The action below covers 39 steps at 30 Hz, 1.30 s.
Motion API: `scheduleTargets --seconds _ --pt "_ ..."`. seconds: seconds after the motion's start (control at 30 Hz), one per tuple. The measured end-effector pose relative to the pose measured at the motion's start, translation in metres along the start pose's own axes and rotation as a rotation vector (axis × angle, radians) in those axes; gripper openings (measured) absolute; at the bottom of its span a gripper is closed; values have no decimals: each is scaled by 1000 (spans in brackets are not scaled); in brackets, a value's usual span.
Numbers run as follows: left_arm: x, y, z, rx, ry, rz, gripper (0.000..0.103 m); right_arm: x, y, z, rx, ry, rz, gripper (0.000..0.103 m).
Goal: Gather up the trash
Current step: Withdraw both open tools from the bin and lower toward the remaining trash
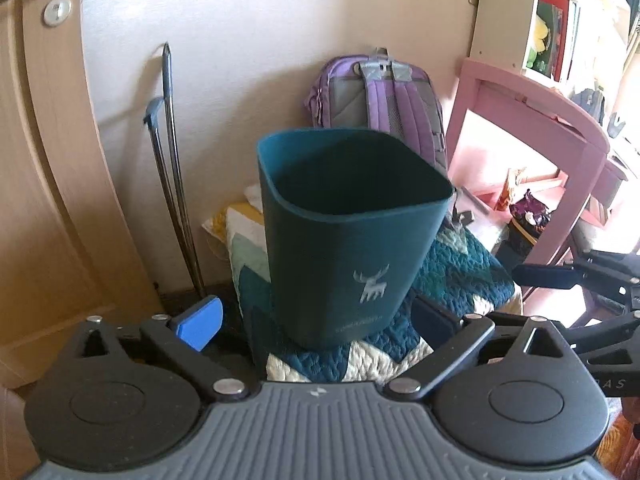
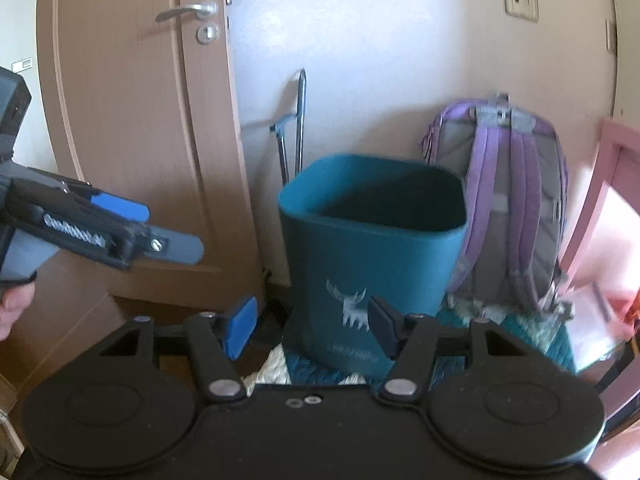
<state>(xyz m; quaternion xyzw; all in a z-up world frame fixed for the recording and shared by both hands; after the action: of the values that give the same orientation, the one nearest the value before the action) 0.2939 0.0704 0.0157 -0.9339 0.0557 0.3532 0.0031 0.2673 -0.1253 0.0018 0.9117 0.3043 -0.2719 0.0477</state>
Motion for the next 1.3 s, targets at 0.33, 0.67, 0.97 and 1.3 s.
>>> scheduleTargets --seconds 0.33,0.67,0.97,1.3 --pt "55 -63 103 -54 -78 -58 102 60 4 121 77 -181 11 62" --pt "152 -109 203 -52 -206 -102 102 152 19 233 153 -368 30 62" --pt "251 -133 320 -39 -425 -128 102 224 35 334 236 -581 50 61" --pt "313 -105 424 69 -597 -11 101 277 53 436 290 -832 75 61"
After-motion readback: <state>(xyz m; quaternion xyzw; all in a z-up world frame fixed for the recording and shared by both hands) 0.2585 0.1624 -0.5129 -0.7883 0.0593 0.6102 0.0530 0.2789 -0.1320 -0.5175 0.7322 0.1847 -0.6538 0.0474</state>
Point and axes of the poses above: each gripper's, at about its wrist camera, not at the fingertips, and x roughly the way its jaws point, y to its right, z to its underside, the point moved 9 cm from there along x, roughly the way its jaws point, and after that the axes turned 4 degrees about -z, right-handed, at the moved point
